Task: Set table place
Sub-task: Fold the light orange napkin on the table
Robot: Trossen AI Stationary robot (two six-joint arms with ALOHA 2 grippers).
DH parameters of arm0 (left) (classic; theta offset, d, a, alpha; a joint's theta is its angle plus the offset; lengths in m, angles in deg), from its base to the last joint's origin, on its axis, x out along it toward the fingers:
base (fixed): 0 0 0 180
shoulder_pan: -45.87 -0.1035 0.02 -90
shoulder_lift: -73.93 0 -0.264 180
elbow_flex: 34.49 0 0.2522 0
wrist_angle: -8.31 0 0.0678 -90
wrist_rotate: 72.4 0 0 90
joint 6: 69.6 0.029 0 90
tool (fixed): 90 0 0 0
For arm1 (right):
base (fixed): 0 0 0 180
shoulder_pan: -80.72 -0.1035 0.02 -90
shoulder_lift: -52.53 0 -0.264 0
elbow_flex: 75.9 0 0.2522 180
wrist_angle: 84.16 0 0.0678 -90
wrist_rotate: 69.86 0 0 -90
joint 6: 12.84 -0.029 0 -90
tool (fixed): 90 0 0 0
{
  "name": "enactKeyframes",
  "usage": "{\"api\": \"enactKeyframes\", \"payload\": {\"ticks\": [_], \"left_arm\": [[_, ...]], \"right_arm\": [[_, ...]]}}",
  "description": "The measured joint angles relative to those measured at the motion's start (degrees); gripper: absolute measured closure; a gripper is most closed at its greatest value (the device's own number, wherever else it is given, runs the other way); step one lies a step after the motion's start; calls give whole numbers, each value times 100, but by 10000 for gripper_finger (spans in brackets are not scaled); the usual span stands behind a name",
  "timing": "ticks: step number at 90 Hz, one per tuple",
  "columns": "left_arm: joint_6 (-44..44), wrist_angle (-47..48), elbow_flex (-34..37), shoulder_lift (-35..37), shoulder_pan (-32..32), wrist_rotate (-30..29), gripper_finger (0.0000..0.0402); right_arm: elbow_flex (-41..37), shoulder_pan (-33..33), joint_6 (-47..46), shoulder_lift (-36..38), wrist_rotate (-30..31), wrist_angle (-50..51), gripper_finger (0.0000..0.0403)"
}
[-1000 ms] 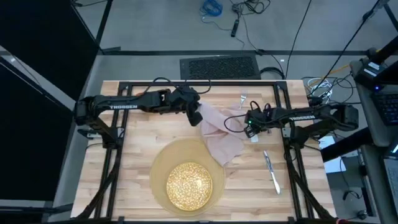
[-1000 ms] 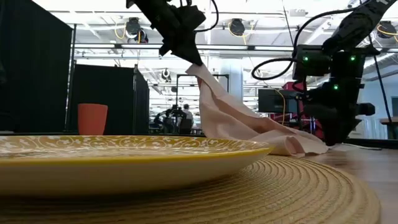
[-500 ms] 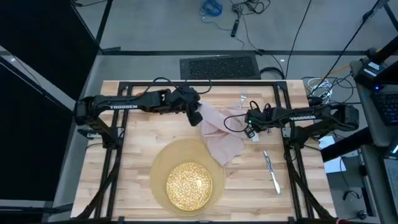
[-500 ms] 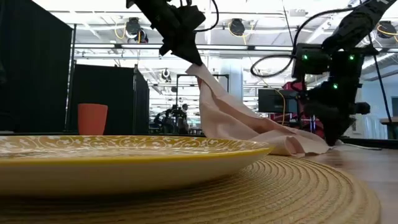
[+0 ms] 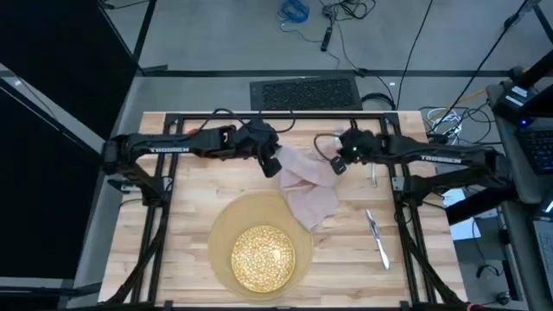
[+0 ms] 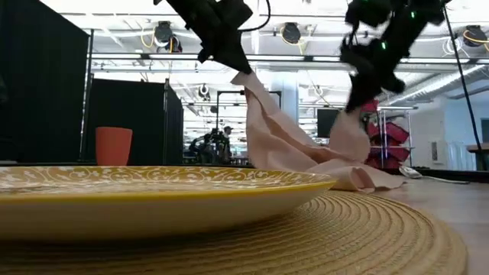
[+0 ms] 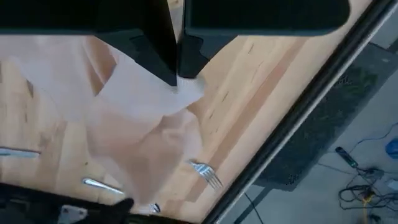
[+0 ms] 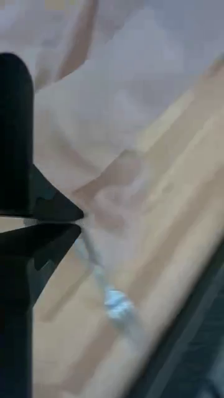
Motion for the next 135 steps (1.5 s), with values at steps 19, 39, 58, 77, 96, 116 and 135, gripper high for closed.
{"api": "enactKeyframes", "payload": {"ticks": [19,39,58,77,96,116,135], "left_arm": [[197,-215,-4,677,-2,-283,402],[408,-329,-11,1404,-195,-429,402],[603,-374,-11,1802,-614,-637,402],[713,-472,-11,1909,-1147,-510,402],[711,161,-9,1909,-1353,-317,402],[712,454,-6,1949,-1359,-329,402],[713,440,-4,2077,-1377,-339,402]], "right_arm": [[963,123,601,51,212,41,403],[1872,516,1187,45,10,-297,403],[2807,994,1515,-220,-753,-532,403],[3730,1438,1632,-886,-1477,-390,403],[3877,1423,1670,-1399,-1623,-60,403],[3877,1400,1800,-1390,-1083,-83,403],[3879,1423,1800,-1144,-1078,-52,403]]}}
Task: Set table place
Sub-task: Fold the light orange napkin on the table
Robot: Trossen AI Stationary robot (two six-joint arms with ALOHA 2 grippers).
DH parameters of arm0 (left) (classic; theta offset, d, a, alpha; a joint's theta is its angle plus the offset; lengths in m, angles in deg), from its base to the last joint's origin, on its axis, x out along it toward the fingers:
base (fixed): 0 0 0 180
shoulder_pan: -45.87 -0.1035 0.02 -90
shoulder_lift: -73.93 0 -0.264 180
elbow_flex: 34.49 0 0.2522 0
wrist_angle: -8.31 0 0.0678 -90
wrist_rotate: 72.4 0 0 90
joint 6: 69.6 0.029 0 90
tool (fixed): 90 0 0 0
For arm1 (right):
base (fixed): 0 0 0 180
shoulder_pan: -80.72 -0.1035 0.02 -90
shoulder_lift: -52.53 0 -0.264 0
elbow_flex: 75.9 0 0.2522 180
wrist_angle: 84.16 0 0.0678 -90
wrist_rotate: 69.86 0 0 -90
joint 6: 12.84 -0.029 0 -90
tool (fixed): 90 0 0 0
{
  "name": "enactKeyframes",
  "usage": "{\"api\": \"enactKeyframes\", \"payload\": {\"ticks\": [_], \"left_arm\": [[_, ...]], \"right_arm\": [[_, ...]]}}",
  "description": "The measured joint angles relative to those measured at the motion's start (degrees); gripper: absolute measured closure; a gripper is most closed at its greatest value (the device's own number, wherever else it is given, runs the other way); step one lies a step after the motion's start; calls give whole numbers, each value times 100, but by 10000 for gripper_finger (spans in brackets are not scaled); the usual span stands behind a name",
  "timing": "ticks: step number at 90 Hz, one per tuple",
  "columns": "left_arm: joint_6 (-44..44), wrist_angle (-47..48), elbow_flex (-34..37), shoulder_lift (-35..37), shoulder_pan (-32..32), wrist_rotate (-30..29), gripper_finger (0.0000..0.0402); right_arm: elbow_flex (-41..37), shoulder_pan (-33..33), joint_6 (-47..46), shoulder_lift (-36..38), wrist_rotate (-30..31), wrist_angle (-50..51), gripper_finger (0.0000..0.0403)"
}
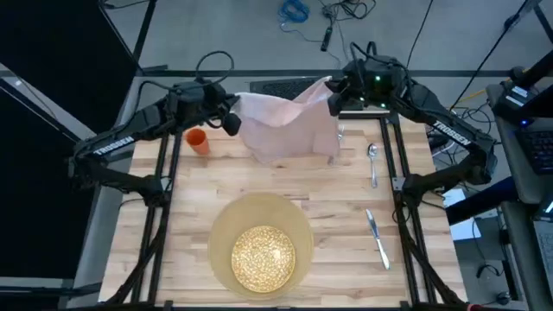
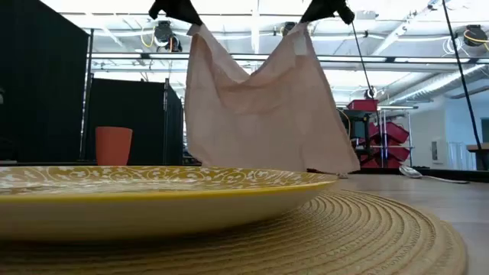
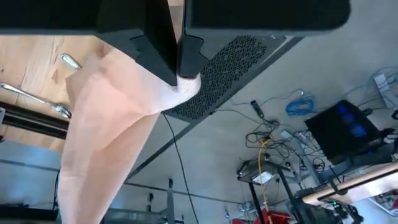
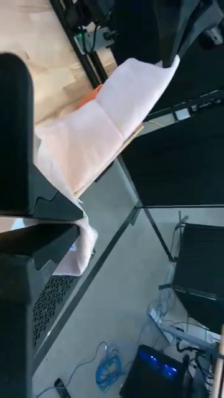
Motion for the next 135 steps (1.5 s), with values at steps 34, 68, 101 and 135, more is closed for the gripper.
{"api": "enactKeyframes", "payload": {"ticks": [34,68,101,135], "left_arm": [[-364,321,2,469,397,28,402],[-1220,1016,2,695,2100,523,402],[-2260,1016,2,1102,3879,378,402],[-2754,1220,2,1244,5046,-933,402]], "right_arm": [[2,-275,-125,641,-9,343,403],[4,-2123,-896,874,252,979,403],[4,-4414,-1603,1006,1555,801,403],[4,-5361,-1584,1031,2760,661,403]]}}
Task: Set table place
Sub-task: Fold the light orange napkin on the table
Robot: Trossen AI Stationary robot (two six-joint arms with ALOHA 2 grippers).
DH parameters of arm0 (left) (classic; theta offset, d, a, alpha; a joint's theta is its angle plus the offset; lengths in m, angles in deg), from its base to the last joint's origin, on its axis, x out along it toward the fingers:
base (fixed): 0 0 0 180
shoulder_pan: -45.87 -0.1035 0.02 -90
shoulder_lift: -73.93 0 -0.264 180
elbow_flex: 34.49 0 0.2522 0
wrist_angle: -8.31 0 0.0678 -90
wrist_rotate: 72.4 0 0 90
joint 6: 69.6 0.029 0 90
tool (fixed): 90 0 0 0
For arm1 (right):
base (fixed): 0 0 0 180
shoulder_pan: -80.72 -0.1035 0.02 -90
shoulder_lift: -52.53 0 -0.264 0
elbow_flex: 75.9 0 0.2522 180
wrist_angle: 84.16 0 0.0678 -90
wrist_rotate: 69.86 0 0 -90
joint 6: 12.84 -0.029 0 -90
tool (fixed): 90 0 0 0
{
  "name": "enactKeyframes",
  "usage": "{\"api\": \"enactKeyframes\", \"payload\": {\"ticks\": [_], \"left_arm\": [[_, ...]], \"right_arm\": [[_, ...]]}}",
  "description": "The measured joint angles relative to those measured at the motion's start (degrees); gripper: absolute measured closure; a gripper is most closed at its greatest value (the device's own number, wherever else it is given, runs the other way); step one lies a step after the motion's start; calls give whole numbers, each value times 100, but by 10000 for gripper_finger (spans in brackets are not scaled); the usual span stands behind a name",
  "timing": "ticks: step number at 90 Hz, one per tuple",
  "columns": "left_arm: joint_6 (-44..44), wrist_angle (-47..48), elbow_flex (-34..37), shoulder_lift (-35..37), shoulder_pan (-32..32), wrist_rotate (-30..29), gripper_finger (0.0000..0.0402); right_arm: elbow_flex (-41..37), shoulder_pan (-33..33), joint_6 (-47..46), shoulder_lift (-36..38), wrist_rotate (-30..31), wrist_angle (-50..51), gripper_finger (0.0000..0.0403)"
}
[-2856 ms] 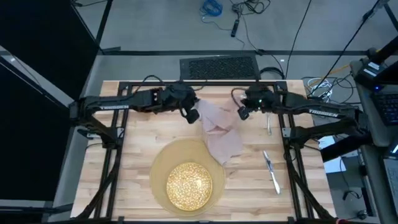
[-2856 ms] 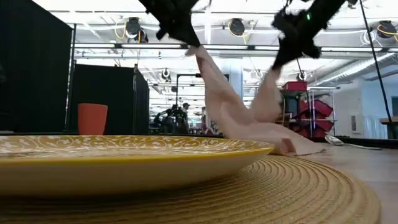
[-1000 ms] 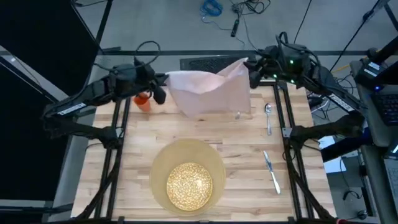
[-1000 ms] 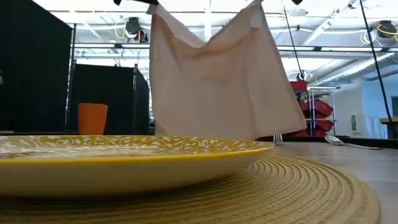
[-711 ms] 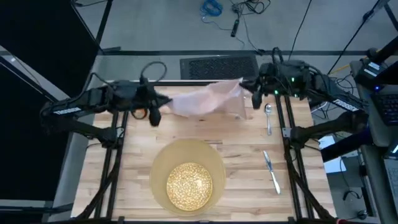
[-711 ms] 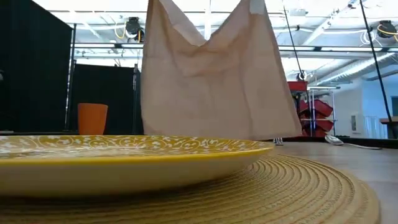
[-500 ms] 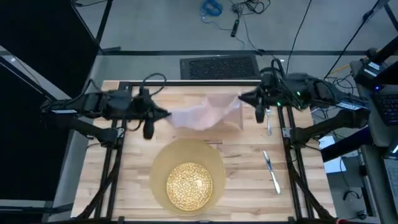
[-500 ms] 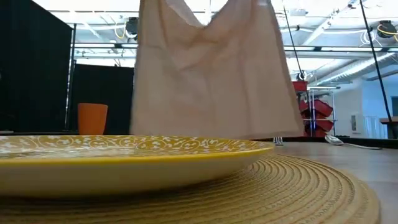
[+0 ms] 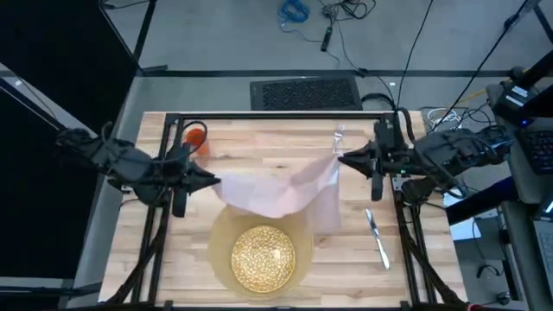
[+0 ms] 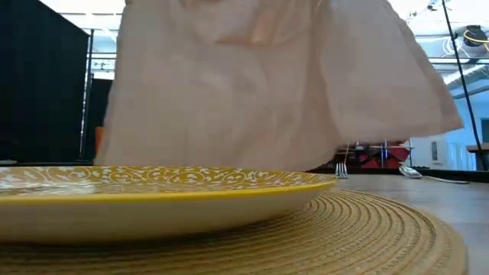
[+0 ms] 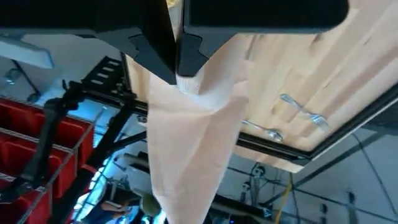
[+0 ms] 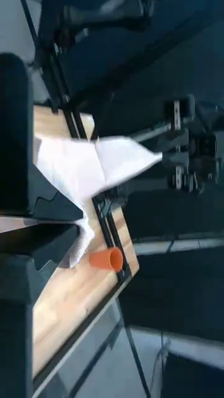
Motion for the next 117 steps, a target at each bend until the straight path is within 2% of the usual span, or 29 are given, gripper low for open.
{"api": "enactKeyframes", "payload": {"ticks": [12,32,49,80,97,117], "left_arm": [[368,54,0,14,-21,-478,402],[305,1082,90,50,-216,-1421,402],[174,1092,722,45,-608,-1627,402],[212,-34,2110,45,-1384,-1633,402],[192,-297,2604,46,-1666,-1627,402],[51,-433,2886,46,-1884,-1547,402]], "right_arm": [[-2,291,78,116,368,328,403],[-2,1280,-84,140,396,1291,403],[-4,1974,-35,-89,274,1652,403],[-210,3180,345,-690,-823,1439,403],[-950,3980,477,-763,-1822,805,403],[-1933,4797,592,-765,-2632,-49,403]]}}
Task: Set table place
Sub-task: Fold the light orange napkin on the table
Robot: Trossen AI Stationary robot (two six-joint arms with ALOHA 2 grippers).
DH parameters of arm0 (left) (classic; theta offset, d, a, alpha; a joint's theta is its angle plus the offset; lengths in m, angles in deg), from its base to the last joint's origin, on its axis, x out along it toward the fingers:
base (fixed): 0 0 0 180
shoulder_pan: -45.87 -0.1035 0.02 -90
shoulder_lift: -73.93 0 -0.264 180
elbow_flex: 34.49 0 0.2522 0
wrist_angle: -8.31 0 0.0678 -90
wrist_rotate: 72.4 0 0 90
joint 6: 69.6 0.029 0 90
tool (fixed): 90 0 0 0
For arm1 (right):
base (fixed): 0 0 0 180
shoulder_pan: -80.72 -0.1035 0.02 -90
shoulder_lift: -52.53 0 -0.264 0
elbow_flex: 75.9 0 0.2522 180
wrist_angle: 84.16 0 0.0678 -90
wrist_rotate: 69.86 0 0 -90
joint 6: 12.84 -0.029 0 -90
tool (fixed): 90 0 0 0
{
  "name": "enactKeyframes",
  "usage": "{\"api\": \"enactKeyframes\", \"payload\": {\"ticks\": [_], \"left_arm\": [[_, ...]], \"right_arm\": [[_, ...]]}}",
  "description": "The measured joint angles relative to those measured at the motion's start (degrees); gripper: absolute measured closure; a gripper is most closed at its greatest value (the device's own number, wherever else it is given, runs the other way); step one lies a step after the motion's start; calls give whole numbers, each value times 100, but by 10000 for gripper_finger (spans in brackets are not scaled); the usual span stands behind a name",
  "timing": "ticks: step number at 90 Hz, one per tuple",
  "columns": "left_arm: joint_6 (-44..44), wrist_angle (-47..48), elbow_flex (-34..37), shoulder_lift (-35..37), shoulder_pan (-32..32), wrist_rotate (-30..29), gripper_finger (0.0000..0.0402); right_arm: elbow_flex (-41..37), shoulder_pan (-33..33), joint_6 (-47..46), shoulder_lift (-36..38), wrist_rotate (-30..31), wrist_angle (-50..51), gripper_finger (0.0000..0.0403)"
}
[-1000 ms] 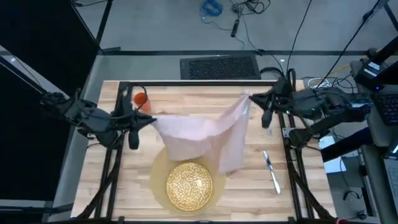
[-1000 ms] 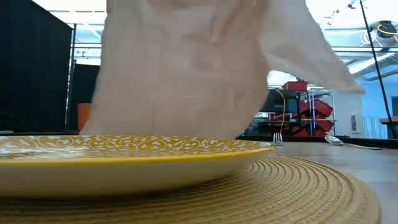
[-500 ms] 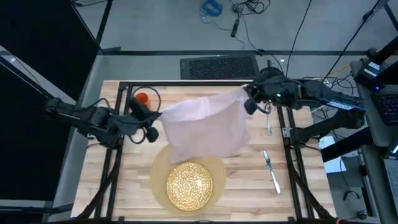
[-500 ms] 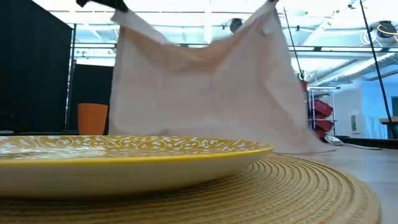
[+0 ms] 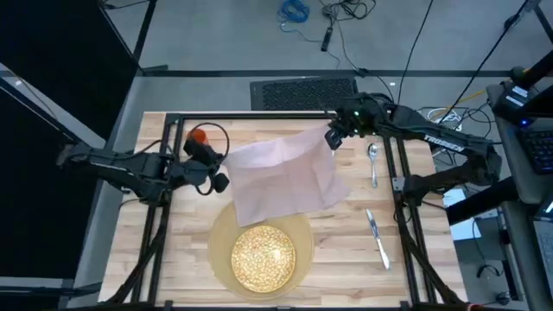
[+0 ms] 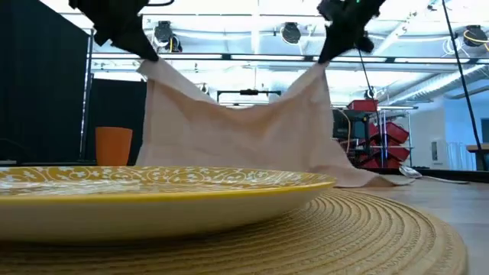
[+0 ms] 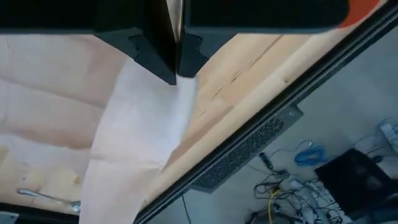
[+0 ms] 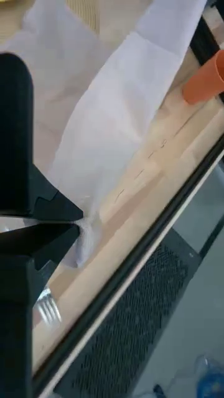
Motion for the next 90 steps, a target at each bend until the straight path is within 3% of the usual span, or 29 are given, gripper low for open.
{"api": "enactKeyframes", "payload": {"ticks": [22,41,53,67,90], "left_arm": [[-17,-356,172,-2,-170,484,402],[-35,-433,172,0,-170,492,402],[-165,-407,172,0,-165,579,402],[-165,-396,172,0,-165,665,402],[-162,-350,172,0,-165,667,402]], "right_arm": [[-771,554,117,-2,-645,-694,403],[-797,851,404,55,-650,-1201,403],[-797,901,386,55,-1049,-1063,403],[-799,740,261,82,-1036,-804,403],[-797,878,327,90,-776,-1369,403]]}}
